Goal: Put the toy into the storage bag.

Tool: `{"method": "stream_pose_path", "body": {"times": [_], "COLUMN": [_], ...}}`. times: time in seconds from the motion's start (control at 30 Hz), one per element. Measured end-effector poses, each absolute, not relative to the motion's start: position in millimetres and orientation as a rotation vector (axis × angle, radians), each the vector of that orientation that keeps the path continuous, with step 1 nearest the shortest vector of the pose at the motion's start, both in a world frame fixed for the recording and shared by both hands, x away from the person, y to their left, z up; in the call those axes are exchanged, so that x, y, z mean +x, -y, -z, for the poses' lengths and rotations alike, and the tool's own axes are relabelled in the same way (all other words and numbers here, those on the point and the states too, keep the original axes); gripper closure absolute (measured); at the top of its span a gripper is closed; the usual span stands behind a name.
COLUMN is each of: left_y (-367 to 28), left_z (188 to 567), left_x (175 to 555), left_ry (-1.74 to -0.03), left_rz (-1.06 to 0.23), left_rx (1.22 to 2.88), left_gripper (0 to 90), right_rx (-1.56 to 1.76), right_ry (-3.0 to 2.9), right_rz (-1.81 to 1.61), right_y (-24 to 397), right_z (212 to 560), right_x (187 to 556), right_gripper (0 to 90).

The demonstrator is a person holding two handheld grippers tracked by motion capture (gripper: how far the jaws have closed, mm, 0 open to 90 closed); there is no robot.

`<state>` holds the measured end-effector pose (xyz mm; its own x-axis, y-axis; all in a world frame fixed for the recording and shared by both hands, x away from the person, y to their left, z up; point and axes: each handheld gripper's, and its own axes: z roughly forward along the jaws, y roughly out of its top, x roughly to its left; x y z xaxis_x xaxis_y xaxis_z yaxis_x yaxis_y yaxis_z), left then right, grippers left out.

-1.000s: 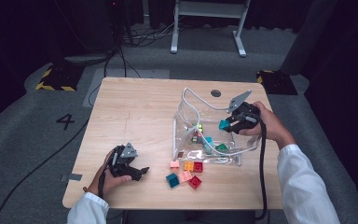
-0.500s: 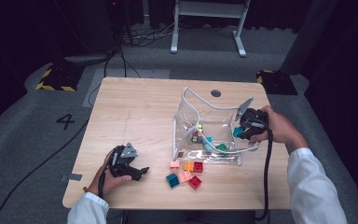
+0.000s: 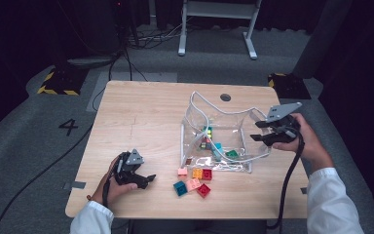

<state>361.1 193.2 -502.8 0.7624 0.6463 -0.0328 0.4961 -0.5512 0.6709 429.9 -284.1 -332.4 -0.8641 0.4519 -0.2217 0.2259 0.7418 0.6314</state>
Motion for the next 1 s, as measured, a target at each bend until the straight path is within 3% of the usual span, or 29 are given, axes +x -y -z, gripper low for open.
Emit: {"method": "stream_pose_path", "body": {"times": [0.33, 1.0], "left_y": [-193, -193], "left_z": [503, 503], "left_x": [361, 361], "left_ry": [-0.850, -0.850], "left_rz": [-0.285, -0.285], "left_rx": [2.271, 2.272], "left_gripper": [11.2, 11.2], "right_rx": [0.650, 0.747], "right_ry": [-2.300, -2.177], "right_rz": [-1.162, -1.242], "right_y": [326, 359], "right_z": [322, 360], "right_x": [392, 340], "right_gripper": [31.9, 27.6]}}
